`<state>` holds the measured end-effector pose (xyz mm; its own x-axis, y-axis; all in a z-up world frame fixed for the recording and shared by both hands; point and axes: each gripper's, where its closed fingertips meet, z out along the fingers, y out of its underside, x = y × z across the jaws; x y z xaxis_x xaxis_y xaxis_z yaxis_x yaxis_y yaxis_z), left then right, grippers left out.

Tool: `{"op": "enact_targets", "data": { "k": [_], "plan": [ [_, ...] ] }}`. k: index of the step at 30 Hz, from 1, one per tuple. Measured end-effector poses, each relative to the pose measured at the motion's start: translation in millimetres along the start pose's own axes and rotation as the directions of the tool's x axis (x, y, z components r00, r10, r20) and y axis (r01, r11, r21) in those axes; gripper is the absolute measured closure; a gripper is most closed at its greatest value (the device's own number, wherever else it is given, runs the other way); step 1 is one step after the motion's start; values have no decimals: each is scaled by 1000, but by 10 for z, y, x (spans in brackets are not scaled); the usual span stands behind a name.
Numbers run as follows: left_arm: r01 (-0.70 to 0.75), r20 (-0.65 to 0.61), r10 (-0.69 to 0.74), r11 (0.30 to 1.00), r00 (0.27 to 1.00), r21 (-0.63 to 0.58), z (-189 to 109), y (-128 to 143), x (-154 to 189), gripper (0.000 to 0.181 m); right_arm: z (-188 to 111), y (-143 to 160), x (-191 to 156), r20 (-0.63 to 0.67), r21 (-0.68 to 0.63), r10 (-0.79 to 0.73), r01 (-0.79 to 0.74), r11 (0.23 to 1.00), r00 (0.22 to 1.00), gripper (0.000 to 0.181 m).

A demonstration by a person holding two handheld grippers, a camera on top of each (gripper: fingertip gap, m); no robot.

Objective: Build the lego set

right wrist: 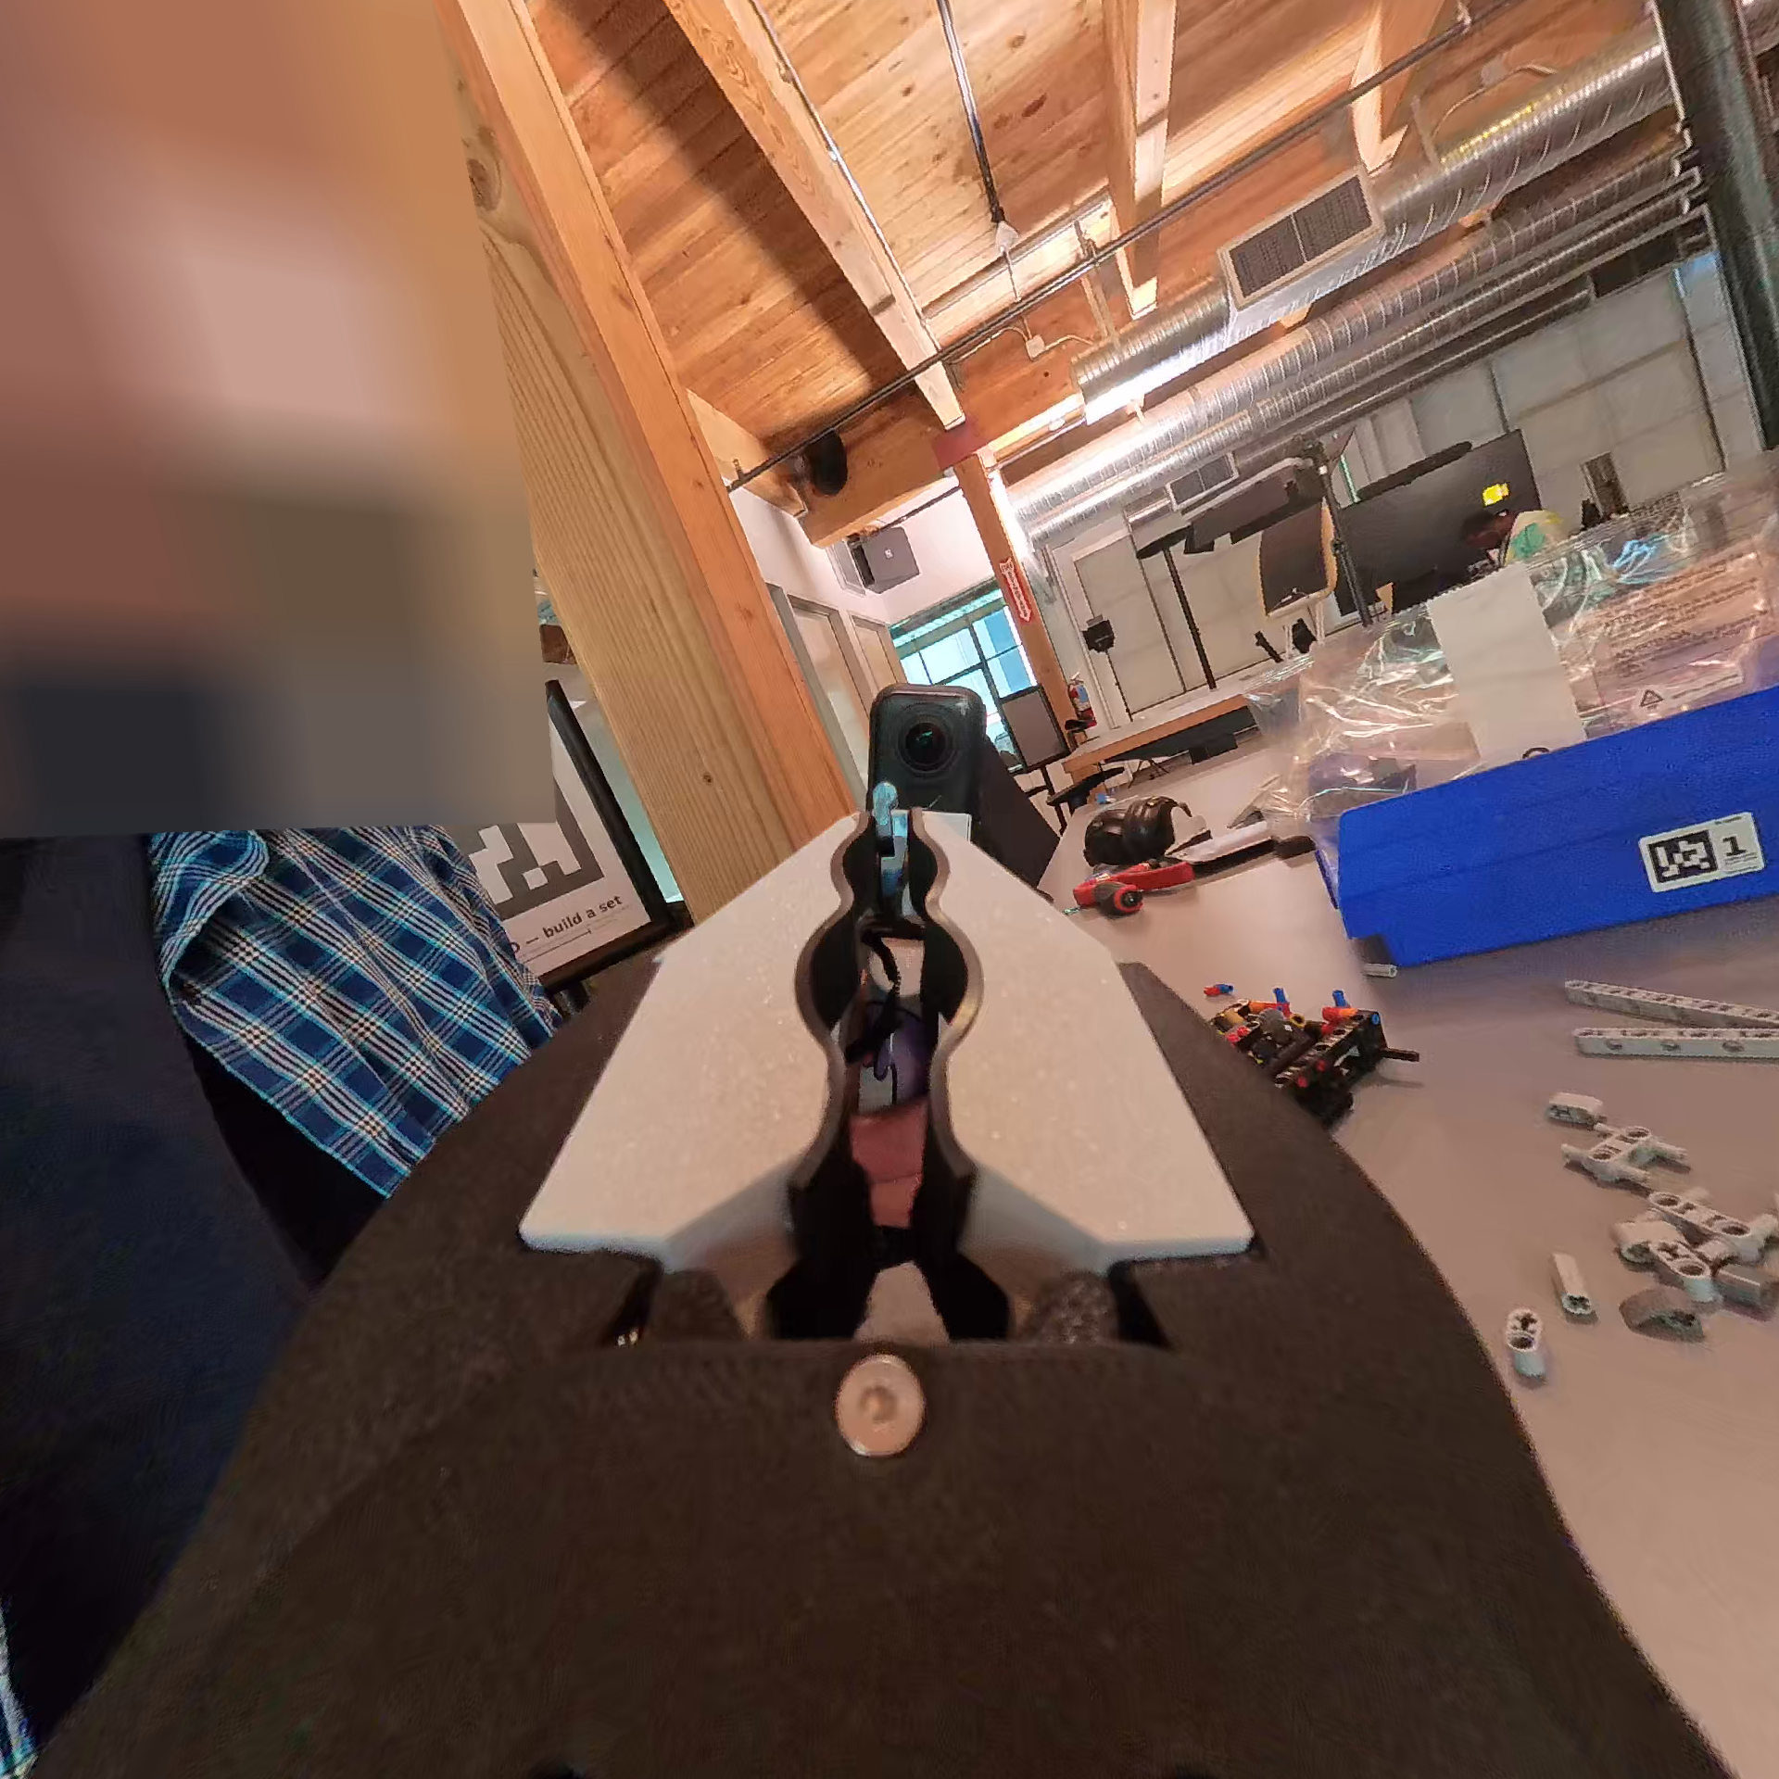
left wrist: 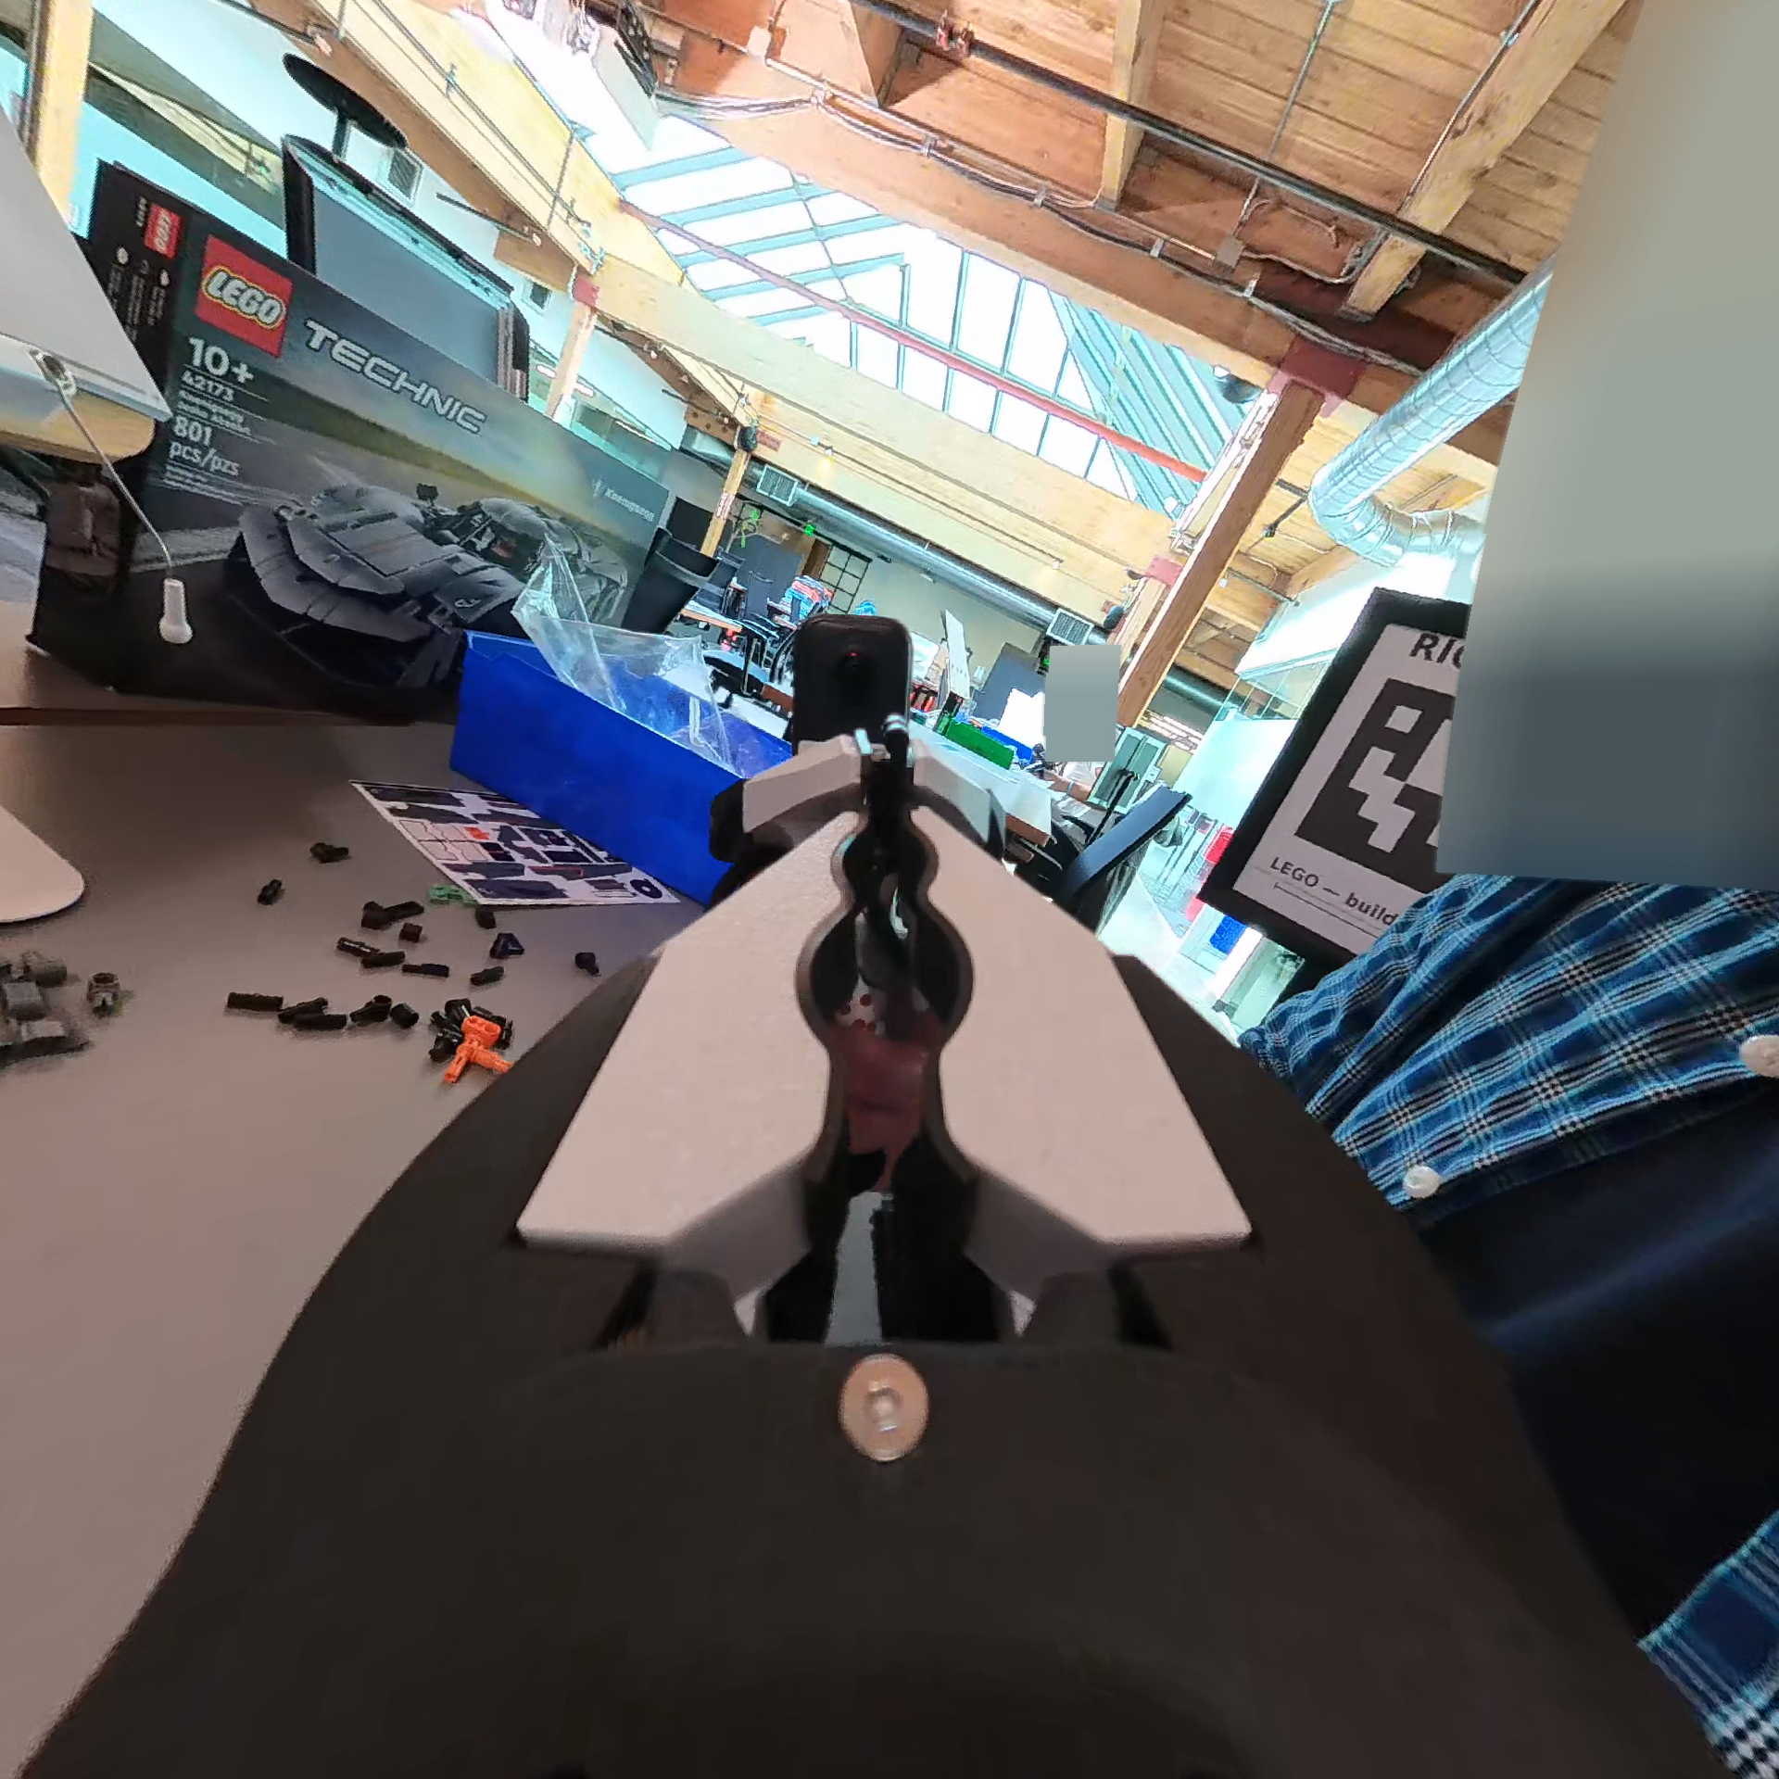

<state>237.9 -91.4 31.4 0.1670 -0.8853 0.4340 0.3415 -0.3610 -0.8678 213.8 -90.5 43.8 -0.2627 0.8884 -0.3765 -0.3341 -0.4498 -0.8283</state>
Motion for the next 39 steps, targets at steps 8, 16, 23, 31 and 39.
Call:
{"op": "enact_targets", "data": {
  "k": [8,16,23,31,39],
  "plan": [
    [-53,38,56,995,998,-82,-16,19,-67,179,-18,-6,56,-52,-100,-80,74,992,995,175],
    [-118,30,128,970,991,-214,-39,21,-206,179,-102,-185,183,-153,-181,-195,167,969,969,169],
    [-261,134,324,899,937,-352,-153,-3,-533,179,-127,-181,404,-266,-343,-340,241,908,902,166],
    [-395,211,538,786,816,-476,-230,-60,-841,179,-57,-138,654,-355,-420,-357,194,887,864,159],
    [-505,275,723,657,634,-560,-335,-202,-1043,179,4,-182,788,-417,-444,-392,193,875,820,157]
  ]
}}
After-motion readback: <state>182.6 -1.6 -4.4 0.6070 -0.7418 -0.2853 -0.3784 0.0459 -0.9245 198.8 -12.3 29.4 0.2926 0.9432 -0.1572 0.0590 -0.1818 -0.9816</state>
